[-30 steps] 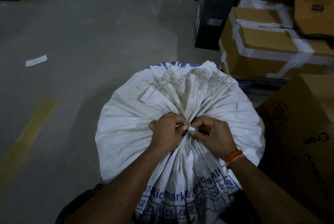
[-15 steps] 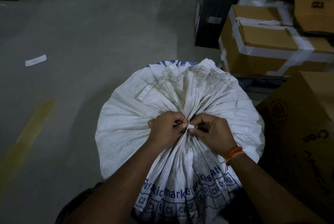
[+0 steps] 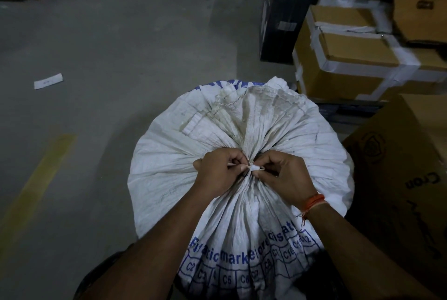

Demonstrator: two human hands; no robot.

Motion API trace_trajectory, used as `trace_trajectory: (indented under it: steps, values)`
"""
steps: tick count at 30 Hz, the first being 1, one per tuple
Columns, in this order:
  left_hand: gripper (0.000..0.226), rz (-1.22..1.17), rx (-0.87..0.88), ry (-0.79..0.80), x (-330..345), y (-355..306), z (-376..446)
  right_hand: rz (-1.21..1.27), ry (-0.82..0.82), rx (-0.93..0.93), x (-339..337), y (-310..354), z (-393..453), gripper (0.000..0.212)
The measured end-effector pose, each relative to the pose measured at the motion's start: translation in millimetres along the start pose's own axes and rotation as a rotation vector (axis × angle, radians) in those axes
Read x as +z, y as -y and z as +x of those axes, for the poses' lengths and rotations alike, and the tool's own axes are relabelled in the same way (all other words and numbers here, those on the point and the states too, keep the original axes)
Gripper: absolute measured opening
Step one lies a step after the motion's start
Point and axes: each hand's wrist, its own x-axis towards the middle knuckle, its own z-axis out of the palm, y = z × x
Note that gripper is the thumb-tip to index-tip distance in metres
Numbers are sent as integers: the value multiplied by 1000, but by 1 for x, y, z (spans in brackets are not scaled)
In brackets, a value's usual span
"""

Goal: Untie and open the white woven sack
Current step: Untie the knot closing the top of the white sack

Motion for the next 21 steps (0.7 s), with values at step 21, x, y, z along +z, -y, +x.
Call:
trace_trajectory:
  steps: [21]
  values:
    - [12,-64,-3,-42,13,-1,-1,-17,-16,1,3,5,-3,15]
